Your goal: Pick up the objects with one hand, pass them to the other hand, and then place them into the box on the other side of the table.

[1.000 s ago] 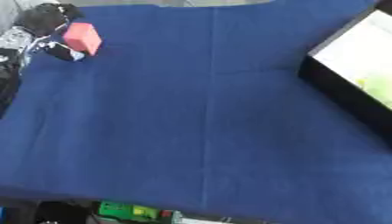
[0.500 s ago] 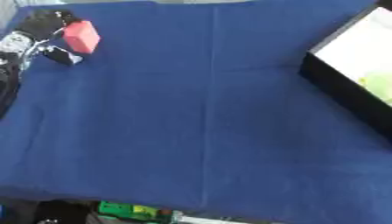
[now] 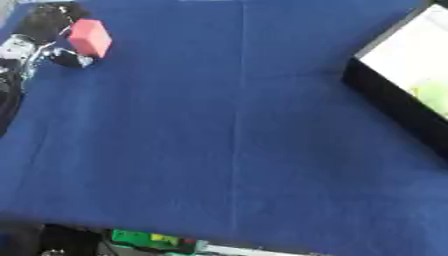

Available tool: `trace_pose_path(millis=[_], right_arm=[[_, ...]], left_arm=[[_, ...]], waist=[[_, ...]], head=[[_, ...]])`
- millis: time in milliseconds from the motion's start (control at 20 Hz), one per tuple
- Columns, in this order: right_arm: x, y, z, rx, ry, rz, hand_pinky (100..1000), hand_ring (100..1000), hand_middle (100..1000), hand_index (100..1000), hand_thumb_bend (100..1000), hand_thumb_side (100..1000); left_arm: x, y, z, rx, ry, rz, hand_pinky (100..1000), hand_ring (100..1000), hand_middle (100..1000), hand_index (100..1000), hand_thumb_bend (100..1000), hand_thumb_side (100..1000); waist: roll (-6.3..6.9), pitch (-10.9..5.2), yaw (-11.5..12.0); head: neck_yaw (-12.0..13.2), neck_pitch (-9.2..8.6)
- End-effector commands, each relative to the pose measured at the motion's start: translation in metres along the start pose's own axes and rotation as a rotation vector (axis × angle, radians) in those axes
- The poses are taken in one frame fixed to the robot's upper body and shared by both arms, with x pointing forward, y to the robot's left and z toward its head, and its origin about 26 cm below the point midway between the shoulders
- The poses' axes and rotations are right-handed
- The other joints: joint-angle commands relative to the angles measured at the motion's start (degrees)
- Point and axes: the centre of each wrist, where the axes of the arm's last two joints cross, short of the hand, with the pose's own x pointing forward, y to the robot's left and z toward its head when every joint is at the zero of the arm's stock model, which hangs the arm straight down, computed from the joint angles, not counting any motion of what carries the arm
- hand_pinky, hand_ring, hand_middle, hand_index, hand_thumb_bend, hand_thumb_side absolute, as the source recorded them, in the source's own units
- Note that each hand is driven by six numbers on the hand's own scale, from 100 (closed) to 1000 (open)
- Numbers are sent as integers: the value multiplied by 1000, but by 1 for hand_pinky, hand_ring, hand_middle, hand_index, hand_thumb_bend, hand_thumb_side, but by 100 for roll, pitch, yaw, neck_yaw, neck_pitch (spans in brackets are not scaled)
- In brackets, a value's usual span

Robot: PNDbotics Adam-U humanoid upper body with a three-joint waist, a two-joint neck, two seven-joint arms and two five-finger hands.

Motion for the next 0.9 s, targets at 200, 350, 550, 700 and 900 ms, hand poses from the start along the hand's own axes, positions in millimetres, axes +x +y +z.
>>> trace_pose_path(millis=[200,350,550,700,900], right_arm=[[-1,-7,-2,-29,-1,1,827,808,812,850,100,100],[-1,-6,-2,-28,4,0,827,808,812,849,100,100],[-2,-6,-1,-25,7,1,827,808,812,846,100,100],[-2,-6,0,-21,4,3,828,806,812,843,100,100],[-3,-6,0,-14,-3,6,829,804,811,841,100,100]], left_arm=[[-16,10,0,7,23,-55,776,753,787,866,465,405],[-16,10,0,10,23,-57,711,666,691,786,381,353],[-16,11,0,33,22,-46,677,570,582,710,332,308],[-17,12,0,57,18,-31,678,545,553,684,312,292],[-17,18,-1,96,-15,3,671,530,533,667,259,268]], waist=[[-47,-46,9],[-63,-38,15],[-74,-53,31],[-74,-77,47],[-63,-133,83]], head=[[27,-14],[31,-14],[32,-14],[31,-14],[-13,-14]])
